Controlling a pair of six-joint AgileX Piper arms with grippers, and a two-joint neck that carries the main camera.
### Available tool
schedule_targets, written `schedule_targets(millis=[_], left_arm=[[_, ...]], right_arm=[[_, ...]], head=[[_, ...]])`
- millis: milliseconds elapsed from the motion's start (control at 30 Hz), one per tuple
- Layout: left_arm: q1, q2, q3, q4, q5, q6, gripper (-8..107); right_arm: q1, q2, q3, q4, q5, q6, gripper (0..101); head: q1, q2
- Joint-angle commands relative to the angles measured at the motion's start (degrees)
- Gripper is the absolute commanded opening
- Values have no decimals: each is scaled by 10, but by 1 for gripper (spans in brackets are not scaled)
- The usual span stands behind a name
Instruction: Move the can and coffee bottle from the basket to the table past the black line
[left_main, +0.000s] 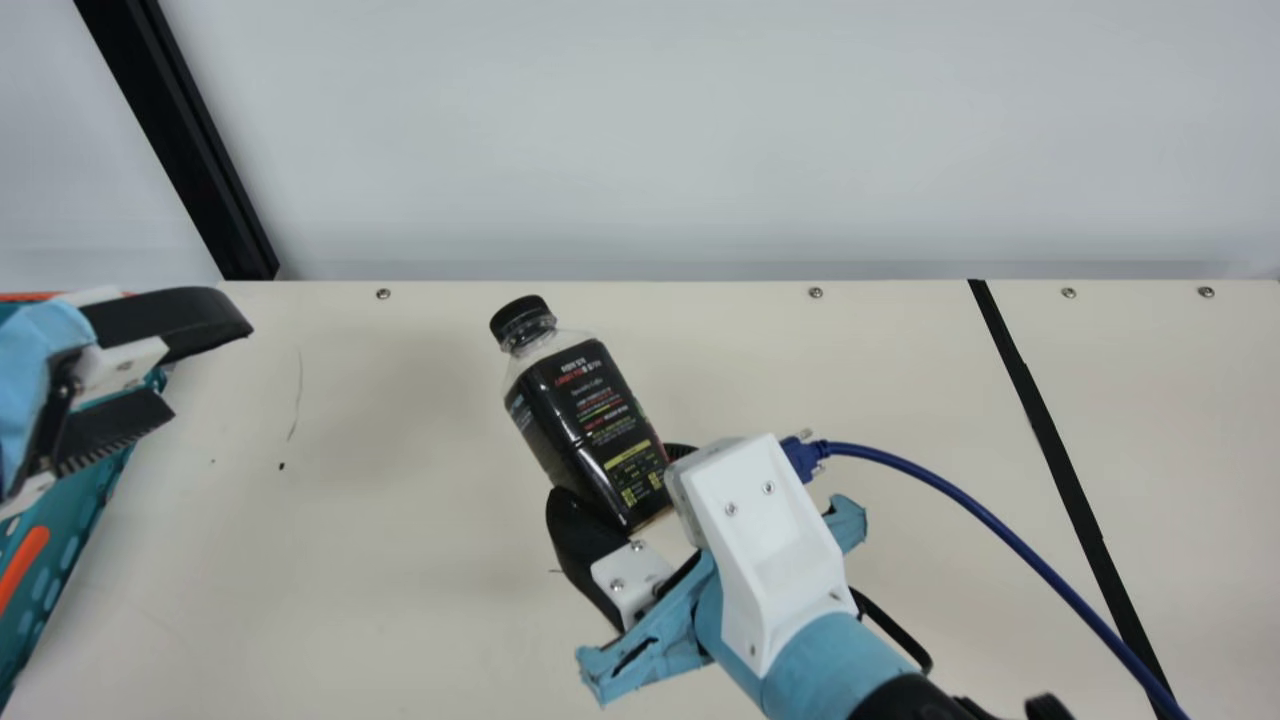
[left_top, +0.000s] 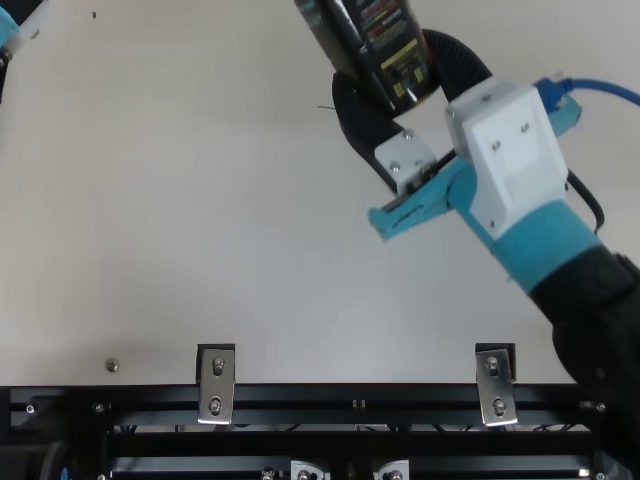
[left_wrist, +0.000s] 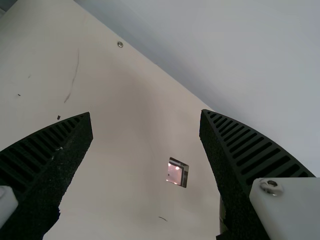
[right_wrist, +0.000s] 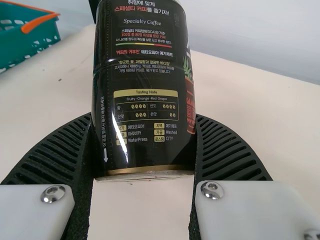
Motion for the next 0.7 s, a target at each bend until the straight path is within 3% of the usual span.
schedule_targets(millis=[0, 333, 667], left_arm=[[0, 0, 0, 0, 0, 0, 90], [0, 0, 0, 0, 0, 0, 90], [0, 0, 0, 0, 0, 0, 90]], right_arm=[[-10, 18, -10, -33, 3, 16, 0], [-47, 91, -58, -124, 6, 74, 0], [-48, 93, -59, -128, 7, 74, 0]], head=[[0, -2], [0, -2], [0, -2]])
